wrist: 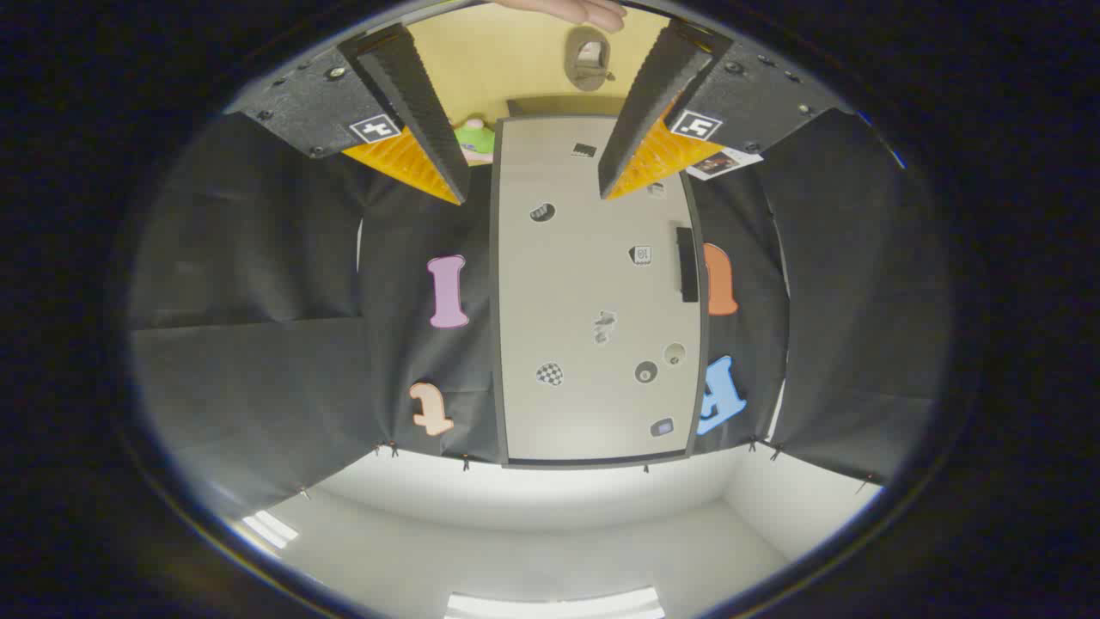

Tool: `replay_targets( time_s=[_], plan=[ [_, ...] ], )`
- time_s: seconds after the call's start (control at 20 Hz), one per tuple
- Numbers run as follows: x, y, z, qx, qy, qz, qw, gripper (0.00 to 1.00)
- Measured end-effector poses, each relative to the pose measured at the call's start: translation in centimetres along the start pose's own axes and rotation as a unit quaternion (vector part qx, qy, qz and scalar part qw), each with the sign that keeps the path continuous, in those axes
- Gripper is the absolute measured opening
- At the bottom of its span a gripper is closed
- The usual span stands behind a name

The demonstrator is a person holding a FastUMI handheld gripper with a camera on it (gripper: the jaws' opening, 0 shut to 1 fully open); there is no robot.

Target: Open the shoe cabinet door, grab the shoes and put them into the shoe cabinet, then close the shoe cabinet door.

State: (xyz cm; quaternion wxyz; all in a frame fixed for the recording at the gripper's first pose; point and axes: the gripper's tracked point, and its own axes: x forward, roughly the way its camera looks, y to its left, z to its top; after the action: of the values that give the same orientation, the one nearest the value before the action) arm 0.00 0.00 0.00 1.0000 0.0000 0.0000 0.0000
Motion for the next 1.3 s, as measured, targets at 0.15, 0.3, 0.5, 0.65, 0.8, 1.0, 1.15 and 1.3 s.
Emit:
replay_targets(
  time_s=[0.15,0.3,0.5,0.65,0.8,1.0,1.15,1.3],
  plan=[
    [-0.6,0.2,0.1,-0.002,0.001,0.005,1.0,0.99],
    [-1.0,0.4,0.1,-0.005,0.002,0.01,1.0,0.99],
    [-1.1,0.3,-0.2,-0.004,0.004,0.013,1.0,0.99],
    [-1.0,0.5,-0.3,-0.006,0.008,0.016,1.0,0.99],
    [-0.2,1.2,-0.1,-0.007,0.006,0.024,1.0,0.99],
    [2.1,2.9,0.2,0.003,0.008,0.054,0.999,0.99],
    [4.6,4.6,1.3,0.009,0.004,0.068,0.998,0.99],
    [7.6,6.6,2.0,0.005,-0.001,0.075,0.997,0.99]
  ],
)
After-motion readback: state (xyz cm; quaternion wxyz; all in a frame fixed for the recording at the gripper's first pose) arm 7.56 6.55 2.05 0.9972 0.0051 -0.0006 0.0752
